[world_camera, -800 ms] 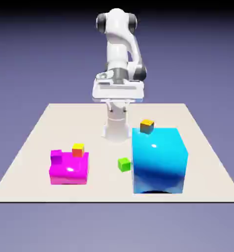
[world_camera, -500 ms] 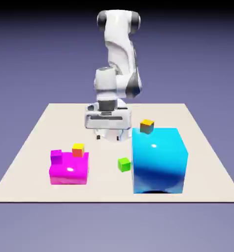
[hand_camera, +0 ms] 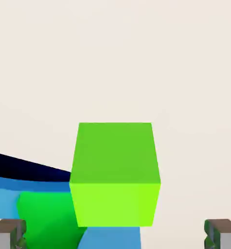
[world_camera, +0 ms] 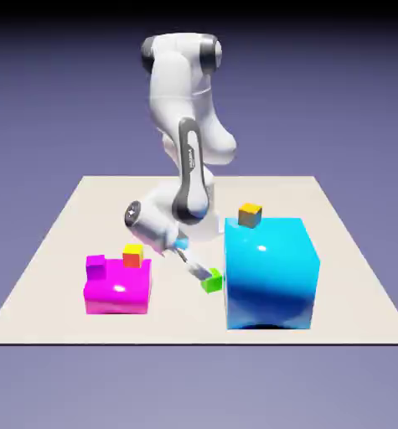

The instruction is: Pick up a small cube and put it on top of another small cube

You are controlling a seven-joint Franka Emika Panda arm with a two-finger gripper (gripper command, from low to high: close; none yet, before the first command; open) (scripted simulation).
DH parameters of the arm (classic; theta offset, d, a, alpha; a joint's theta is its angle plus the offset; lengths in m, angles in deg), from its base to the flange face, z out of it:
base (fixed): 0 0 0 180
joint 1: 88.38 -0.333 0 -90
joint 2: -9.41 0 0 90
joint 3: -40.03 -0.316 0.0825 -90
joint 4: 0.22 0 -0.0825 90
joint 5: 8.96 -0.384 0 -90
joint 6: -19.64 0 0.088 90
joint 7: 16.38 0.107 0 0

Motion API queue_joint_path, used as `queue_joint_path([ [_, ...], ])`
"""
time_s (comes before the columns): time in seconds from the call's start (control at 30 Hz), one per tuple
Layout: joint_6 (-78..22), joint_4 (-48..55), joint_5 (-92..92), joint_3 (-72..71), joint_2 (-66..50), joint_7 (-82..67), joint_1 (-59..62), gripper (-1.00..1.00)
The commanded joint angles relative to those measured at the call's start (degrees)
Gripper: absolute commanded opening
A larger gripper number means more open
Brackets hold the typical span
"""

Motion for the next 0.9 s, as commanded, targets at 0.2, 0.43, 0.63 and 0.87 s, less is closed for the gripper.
queue_joint_path([
  [0.2,1.7,-0.1,-1.0,-0.5,-1.6,-0.7,-0.3,-1.0],
  [0.43,-12.5,6.4,-1.8,7.9,10.7,3.8,-6.4,-1.0],
  [0.63,-24.1,11.5,-6.4,12.6,23.2,13.4,-12.3,-1.0],
  [0.87,-36.0,7.8,-4.5,7.5,37.7,26.8,-13.8,-1.0],
])
